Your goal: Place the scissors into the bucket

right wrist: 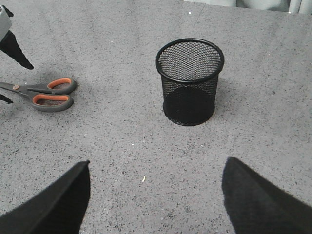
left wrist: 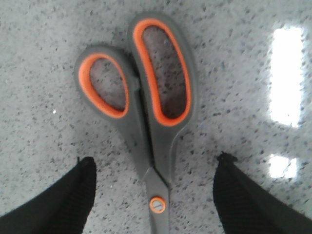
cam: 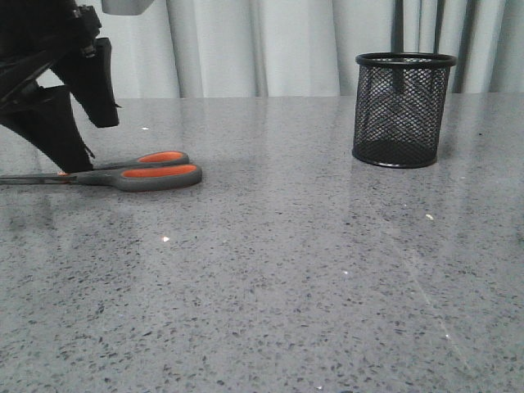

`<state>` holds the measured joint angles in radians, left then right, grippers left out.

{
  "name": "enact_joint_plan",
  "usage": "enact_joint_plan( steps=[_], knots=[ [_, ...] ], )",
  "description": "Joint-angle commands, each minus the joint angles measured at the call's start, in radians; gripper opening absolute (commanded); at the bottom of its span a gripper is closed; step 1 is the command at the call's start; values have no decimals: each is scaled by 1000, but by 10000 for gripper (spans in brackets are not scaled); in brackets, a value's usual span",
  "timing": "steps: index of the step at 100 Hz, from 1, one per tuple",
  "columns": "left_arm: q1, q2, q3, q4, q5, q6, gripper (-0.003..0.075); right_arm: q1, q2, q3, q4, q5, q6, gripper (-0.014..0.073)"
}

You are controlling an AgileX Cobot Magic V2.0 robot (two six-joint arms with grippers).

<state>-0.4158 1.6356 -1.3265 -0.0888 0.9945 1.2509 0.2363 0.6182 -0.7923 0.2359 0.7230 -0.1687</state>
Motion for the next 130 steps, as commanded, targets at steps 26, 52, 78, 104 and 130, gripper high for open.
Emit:
enact_joint_plan(
  steps=[26, 52, 78, 104, 130],
  knots=[
    [22, 33, -78, -31, 22, -10, 410, 21, 10, -30, 4, -63, -7, 508],
    [22, 93, -132, -69, 47, -10, 410, 21, 10, -30, 4, -50, -7, 508],
    [63, 121, -132, -106, 112, -10, 410, 23, 10, -30, 4, -49, -7, 508],
    [93, 123, -132, -143, 121, -10, 408, 23, 10, -30, 5, -46, -7, 508],
    [90, 151, -132, -194, 147, -10, 351, 23, 10, -28, 5, -46, -7, 508]
  ],
)
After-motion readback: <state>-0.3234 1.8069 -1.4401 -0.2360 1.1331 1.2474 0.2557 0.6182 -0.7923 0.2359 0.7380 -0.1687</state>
